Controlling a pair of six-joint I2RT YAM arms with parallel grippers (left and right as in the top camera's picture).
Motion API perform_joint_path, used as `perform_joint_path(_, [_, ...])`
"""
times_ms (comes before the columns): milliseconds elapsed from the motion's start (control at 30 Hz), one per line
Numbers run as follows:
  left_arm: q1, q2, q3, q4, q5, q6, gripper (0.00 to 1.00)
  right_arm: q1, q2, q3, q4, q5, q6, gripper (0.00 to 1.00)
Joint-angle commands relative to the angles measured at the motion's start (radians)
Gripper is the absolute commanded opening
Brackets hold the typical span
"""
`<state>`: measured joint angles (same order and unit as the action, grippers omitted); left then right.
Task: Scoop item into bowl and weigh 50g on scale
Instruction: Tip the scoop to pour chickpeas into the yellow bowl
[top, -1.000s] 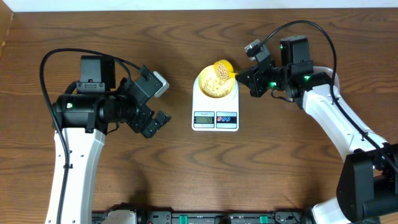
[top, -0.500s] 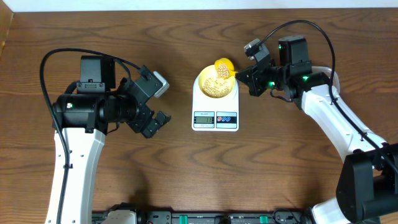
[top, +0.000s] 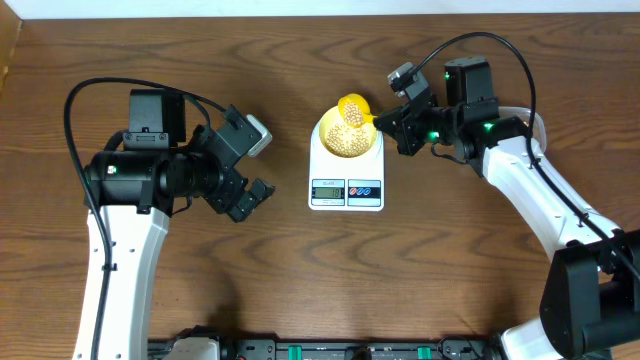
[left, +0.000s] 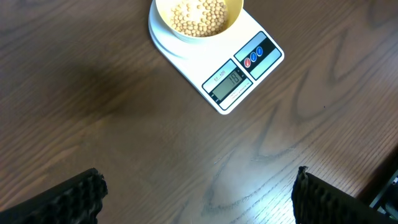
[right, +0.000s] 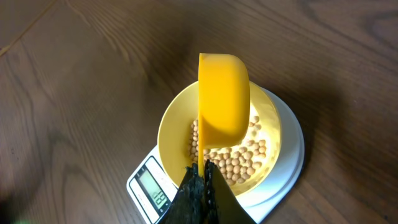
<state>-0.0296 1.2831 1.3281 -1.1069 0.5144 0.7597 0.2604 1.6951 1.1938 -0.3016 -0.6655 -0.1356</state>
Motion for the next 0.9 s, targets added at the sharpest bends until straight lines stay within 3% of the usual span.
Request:
perform_joint_path(0, [0.004, 0.002, 0.0, -0.003, 0.009, 0.006, 0.98, 0.01, 0.009, 0.001, 0.021, -0.027, 0.008, 0.01])
perform_joint_path(767, [0.004, 0.002, 0.0, -0.003, 0.009, 0.006, 0.98, 0.023, 0.009, 0.001, 0.001, 0.026, -0.033, 0.01])
perform_joint_path(867, [0.004, 0.002, 0.0, -0.003, 0.009, 0.006, 0.98, 0.019, 0.009, 0.001, 0.0, 0.035, -0.089, 0.01])
